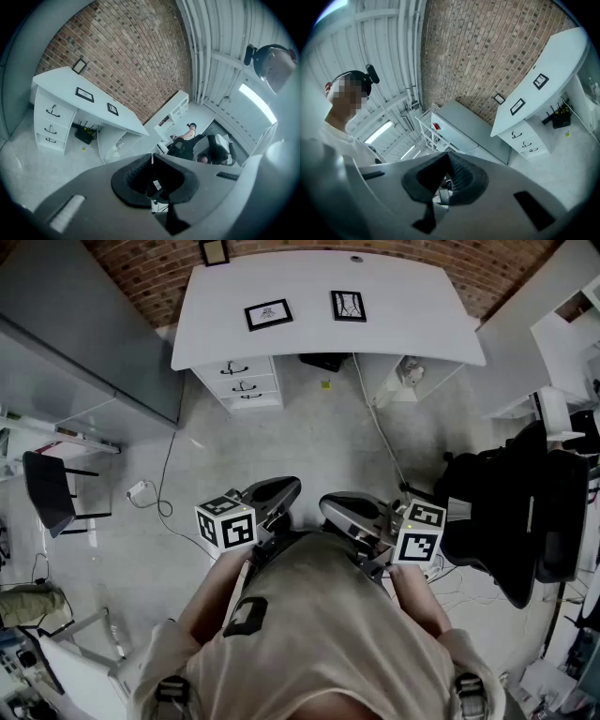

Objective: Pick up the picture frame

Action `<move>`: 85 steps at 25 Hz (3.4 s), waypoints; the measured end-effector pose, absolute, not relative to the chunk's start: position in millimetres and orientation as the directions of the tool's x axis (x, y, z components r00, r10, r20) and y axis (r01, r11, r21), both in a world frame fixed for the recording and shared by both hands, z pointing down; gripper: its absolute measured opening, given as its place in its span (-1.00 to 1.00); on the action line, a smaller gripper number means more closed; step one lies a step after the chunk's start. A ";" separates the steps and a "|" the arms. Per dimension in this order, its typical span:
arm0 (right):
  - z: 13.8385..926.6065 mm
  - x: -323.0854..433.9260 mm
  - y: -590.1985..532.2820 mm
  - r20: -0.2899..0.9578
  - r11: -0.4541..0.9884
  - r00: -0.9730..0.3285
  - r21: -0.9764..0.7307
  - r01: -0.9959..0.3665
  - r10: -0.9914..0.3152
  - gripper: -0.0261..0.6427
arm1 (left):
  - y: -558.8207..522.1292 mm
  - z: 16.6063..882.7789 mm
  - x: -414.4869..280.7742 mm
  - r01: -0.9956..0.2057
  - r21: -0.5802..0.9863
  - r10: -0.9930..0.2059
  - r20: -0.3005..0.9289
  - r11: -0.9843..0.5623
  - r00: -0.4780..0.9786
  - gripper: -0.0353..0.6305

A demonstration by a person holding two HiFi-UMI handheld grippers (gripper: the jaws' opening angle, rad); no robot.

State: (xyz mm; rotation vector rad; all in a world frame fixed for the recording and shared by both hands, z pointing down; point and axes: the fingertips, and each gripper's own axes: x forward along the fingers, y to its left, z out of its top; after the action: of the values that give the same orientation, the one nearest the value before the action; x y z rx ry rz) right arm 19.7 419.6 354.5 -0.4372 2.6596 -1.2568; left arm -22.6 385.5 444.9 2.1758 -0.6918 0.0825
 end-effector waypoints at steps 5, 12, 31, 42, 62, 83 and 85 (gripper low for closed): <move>354.7 40.4 417.9 -0.039 0.590 -0.938 -0.786 -0.184 -0.344 -0.91 | 386.2 439.2 -2.8 -0.517 0.693 -0.473 0.281 -0.502 0.835 -0.85; 353.5 61.0 407.5 -0.045 0.588 -0.930 -0.786 -0.192 -0.365 -0.91 | 381.9 437.0 14.9 -0.519 0.687 -0.463 0.290 -0.509 0.838 -0.86; 362.6 159.5 407.5 -0.058 0.570 -0.917 -0.798 -0.194 -0.393 -0.90 | 385.4 435.0 123.1 -0.506 0.643 -0.388 0.331 -0.575 0.860 -0.85; 354.7 159.9 396.4 -0.118 0.620 -0.927 -0.772 -0.140 -0.356 -0.90 | 385.3 443.1 124.1 -0.554 0.633 -0.391 0.393 -0.541 0.832 -0.85; 365.8 134.9 304.6 0.023 0.560 -0.863 -0.752 -0.347 -0.504 -0.90 | 289.7 447.1 97.8 -0.474 0.669 -0.335 0.337 -0.572 0.880 -0.86; 364.6 50.4 213.2 0.167 0.513 -0.822 -0.709 -0.484 -0.545 -0.90 | 196.3 438.5 12.4 -0.392 0.726 -0.334 0.234 -0.565 0.913 -0.86; 362.6 38.8 208.0 0.178 0.522 -0.824 -0.697 -0.491 -0.538 -0.90 | 191.5 436.3 -0.4 -0.390 0.731 -0.346 0.222 -0.559 0.912 -0.86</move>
State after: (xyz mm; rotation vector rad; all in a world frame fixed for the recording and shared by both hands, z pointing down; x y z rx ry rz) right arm 38.8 208.0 362.6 -0.9099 2.6878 -1.2014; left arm -0.4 191.5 436.3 2.2118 -0.5224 0.0660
